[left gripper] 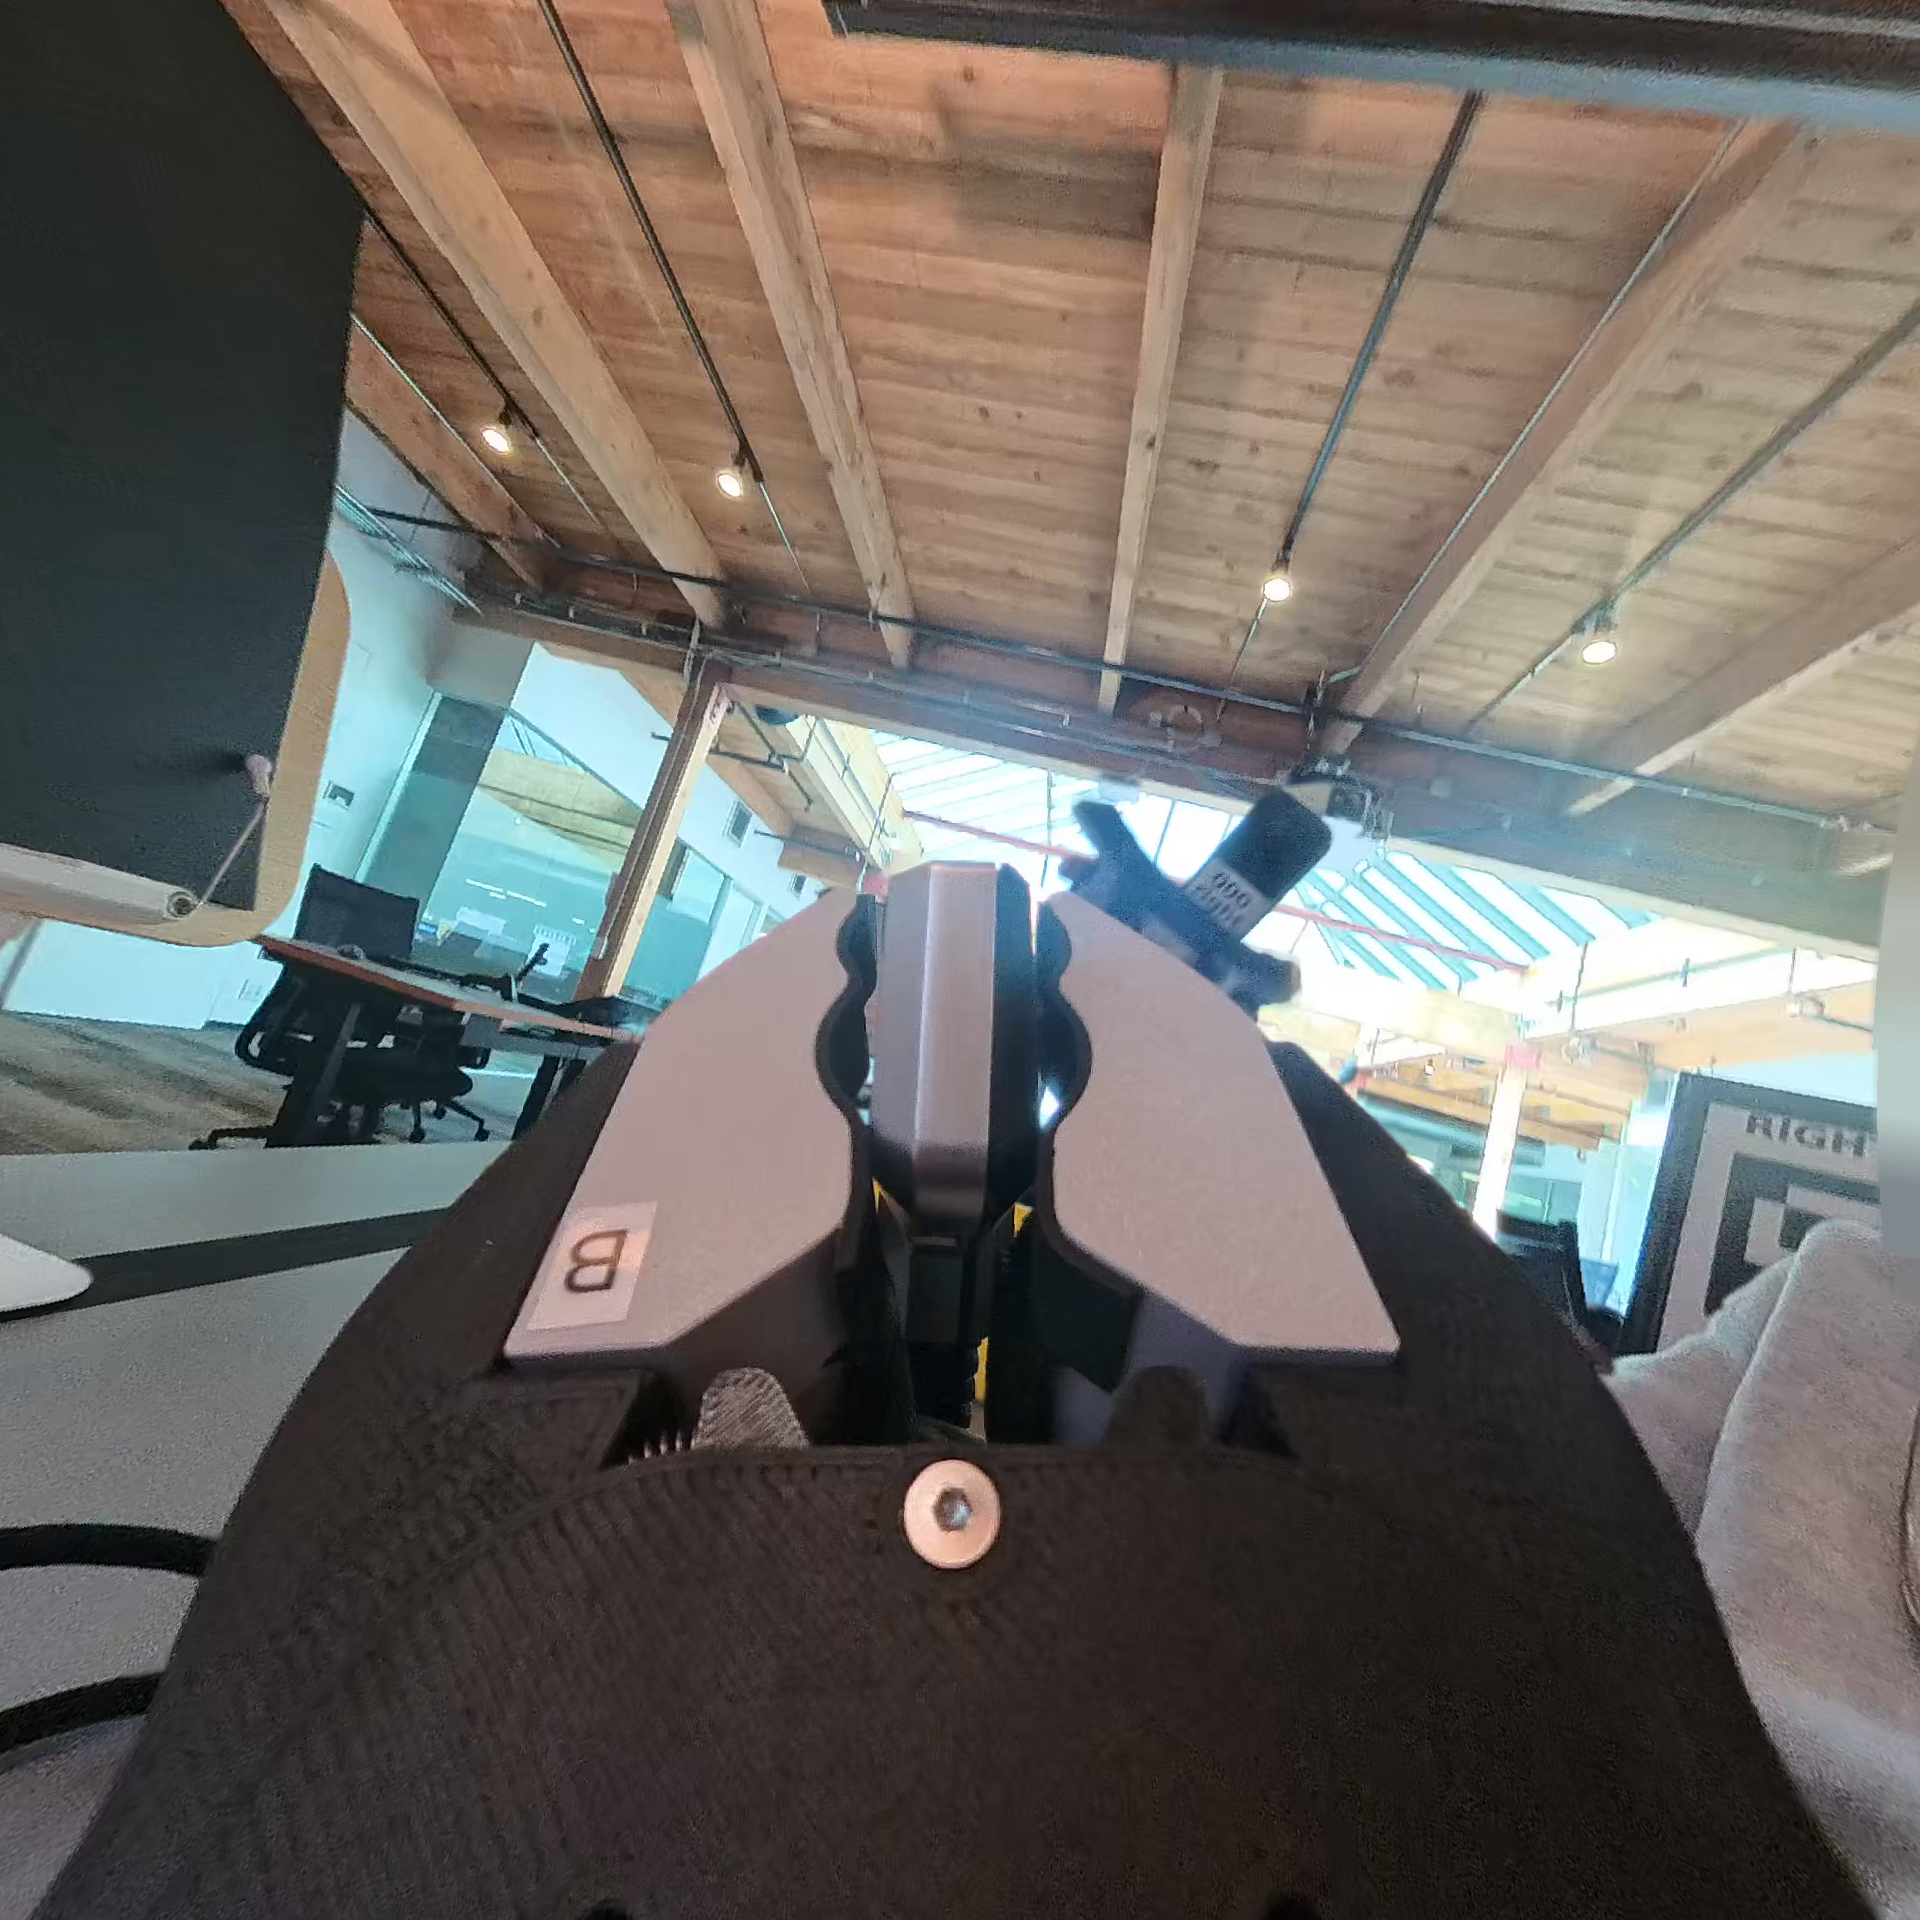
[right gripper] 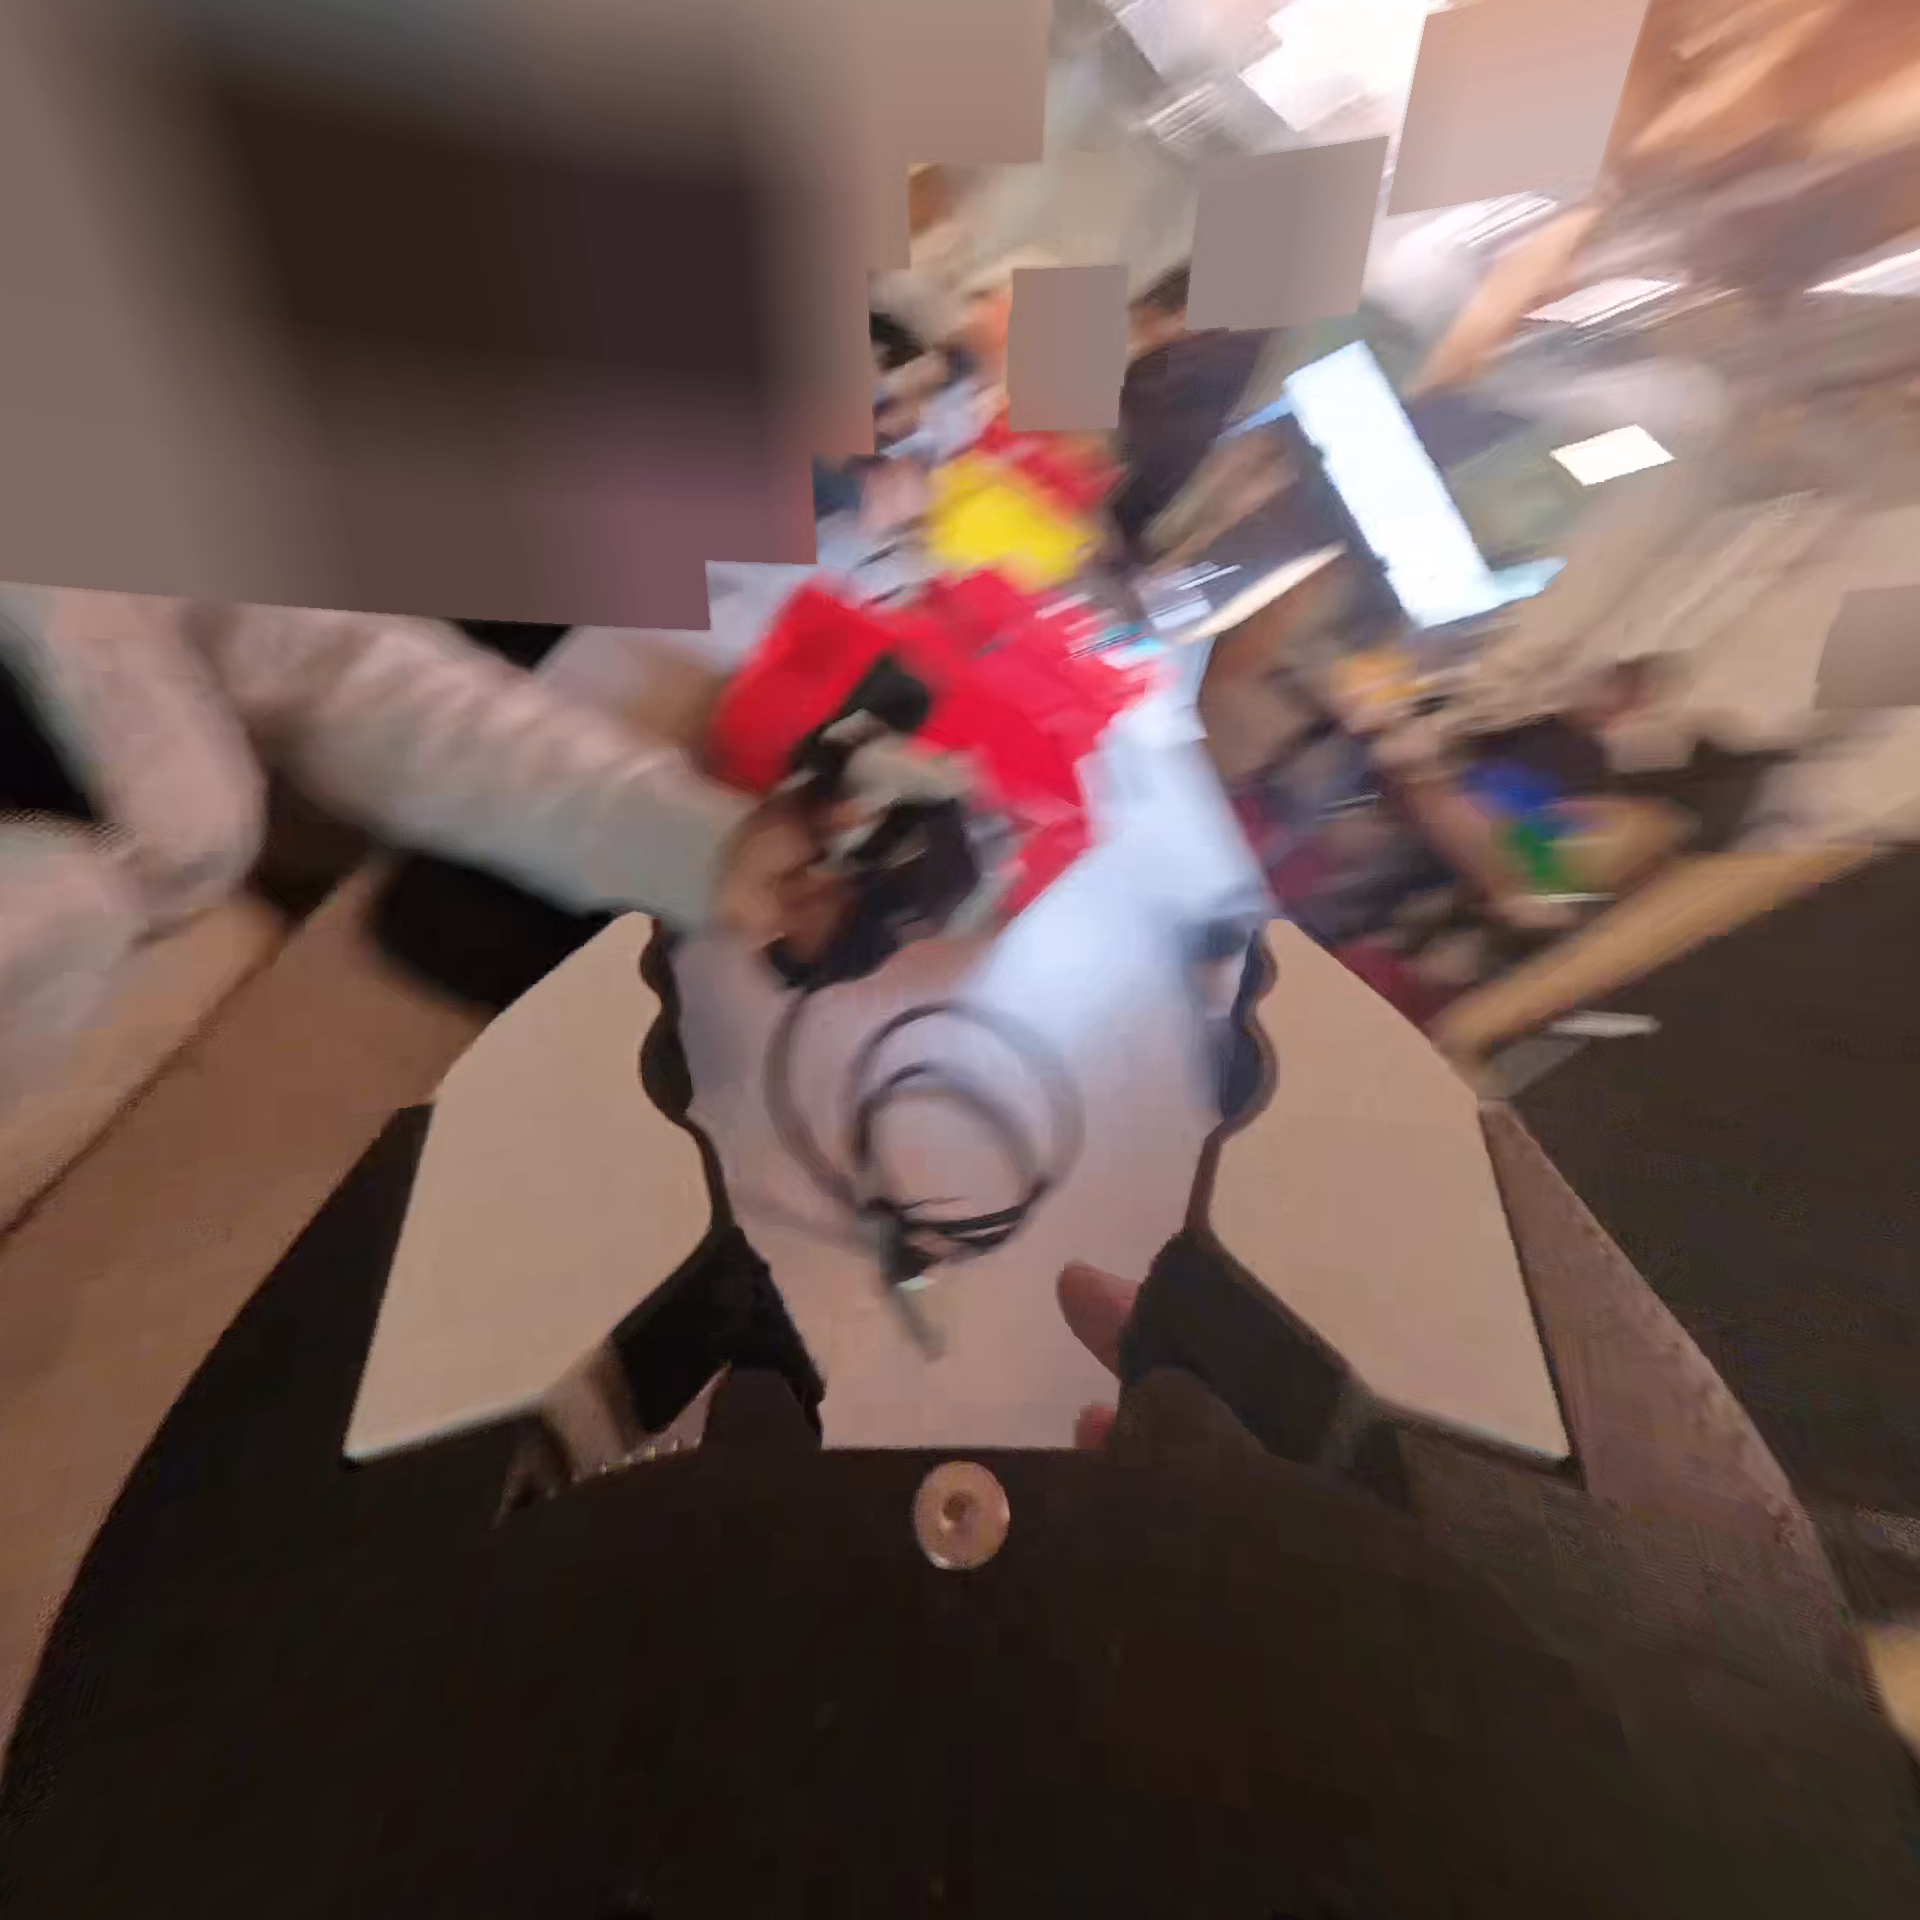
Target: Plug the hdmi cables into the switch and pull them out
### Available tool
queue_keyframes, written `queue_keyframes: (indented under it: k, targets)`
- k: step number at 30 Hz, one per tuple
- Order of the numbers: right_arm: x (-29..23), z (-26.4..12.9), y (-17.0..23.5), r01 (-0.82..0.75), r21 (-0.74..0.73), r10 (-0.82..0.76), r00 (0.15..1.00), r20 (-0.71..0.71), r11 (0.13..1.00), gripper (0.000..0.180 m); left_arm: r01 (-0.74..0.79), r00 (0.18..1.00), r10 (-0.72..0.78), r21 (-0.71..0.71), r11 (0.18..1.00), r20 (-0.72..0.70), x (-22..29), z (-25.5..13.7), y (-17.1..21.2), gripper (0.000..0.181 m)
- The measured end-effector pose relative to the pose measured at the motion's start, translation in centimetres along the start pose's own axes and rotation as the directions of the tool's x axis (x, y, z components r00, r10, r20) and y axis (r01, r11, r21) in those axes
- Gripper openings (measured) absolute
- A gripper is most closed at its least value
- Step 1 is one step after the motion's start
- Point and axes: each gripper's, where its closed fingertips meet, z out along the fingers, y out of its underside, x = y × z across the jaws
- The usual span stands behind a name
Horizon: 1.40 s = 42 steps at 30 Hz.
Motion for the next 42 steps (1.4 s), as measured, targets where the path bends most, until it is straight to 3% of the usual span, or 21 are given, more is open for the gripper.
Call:
queue_keyframes:
  k: [2, 4, 6, 8, 12, 17, 20, 22, 24, 27, 35, 38, 42]
  targets:
    - [-3.0, 4.7, 4.1, -0.055, -0.115, 0.084, 0.961, 0.264, 0.992, 0.099, 0.018, 1.0, -0.018, 0.027, 0.999, 0.01, -0.3, -0.2, -0.5, 0.027]
    - [-5.7, 8.8, 8.1, -0.149, -0.252, 0.249, 0.867, 0.432, 0.956, 0.099, 0.031, 0.999, -0.032, 0.049, 0.998, 0.018, -0.5, -0.4, -1.0, 0.027]
    - [-7.8, 12.0, 12.2, -0.169, -0.398, 0.37, 0.777, 0.509, 0.902, 0.098, 0.047, 0.999, -0.049, 0.08, 0.996, 0.024, -0.7, -0.7, -1.6, 0.027]
    - [-8.6, 14.2, 16.4, -0.117, -0.513, 0.401, 0.774, 0.489, 0.85, 0.096, 0.067, 0.997, -0.07, 0.115, 0.991, 0.023, -0.9, -1.0, -2.3, 0.028]
    - [-8.2, 17.3, 21.0, -0.029, -0.491, 0.268, 0.864, 0.425, 0.871, 0.091, 0.108, 0.993, -0.115, 0.195, 0.975, 0.025, -1.2, -1.6, -3.7, 0.028]
    - [-7.4, 18.9, 23.5, -0.003, -0.509, 0.202, 0.92, 0.336, 0.861, 0.074, 0.128, 0.989, -0.142, 0.253, 0.959, 0.039, -1.7, -2.2, -4.8, 0.028]
    - [-7.4, 18.7, 25.4, 0.091, -0.565, 0.127, 0.933, 0.335, 0.82, 0.06, 0.157, 0.984, -0.176, 0.317, 0.935, 0.03, -2.0, -2.9, -5.9, 0.028]
    - [-7.0, 19.4, 25.0, 0.136, -0.512, 0.04, 0.947, 0.317, 0.848, 0.049, 0.186, 0.978, -0.208, 0.358, 0.915, 0.024, -2.4, -3.5, -6.5, 0.028]
    - [-6.9, 19.8, 24.8, 0.23, -0.467, -0.08, 0.944, 0.32, 0.854, 0.026, 0.196, 0.973, -0.227, 0.382, 0.903, 0.036, -2.9, -3.9, -6.9, 0.028]
    - [-6.5, 19.5, 25.0, 0.381, -0.476, -0.225, 0.908, 0.352, 0.793, 0.014, 0.194, 0.965, -0.248, 0.406, 0.893, 0.082, -3.8, -4.5, -7.1, 0.028]
    - [-2.6, 15.7, 18.1, 0.168, -0.356, -0.076, 0.963, 0.259, 0.919, 0.009, 0.282, 0.864, -0.459, 0.555, 0.783, 0.208, -8.4, -8.2, -7.8, 0.03]
    - [0.5, 13.4, 13.1, 0.055, -0.186, -0.032, 0.992, 0.126, 0.981, 0.008, 0.4, 0.803, -0.547, 0.467, 0.789, 0.237, -9.3, -7.0, -5.0, 0.034]
    - [4.6, 9.2, 7.5, -0.053, -0.045, 0.049, 0.996, -0.073, 0.998, 0.008, 0.523, 0.79, -0.562, 0.208, 0.827, 0.245, -8.1, -3.5, -0.2, 0.051]
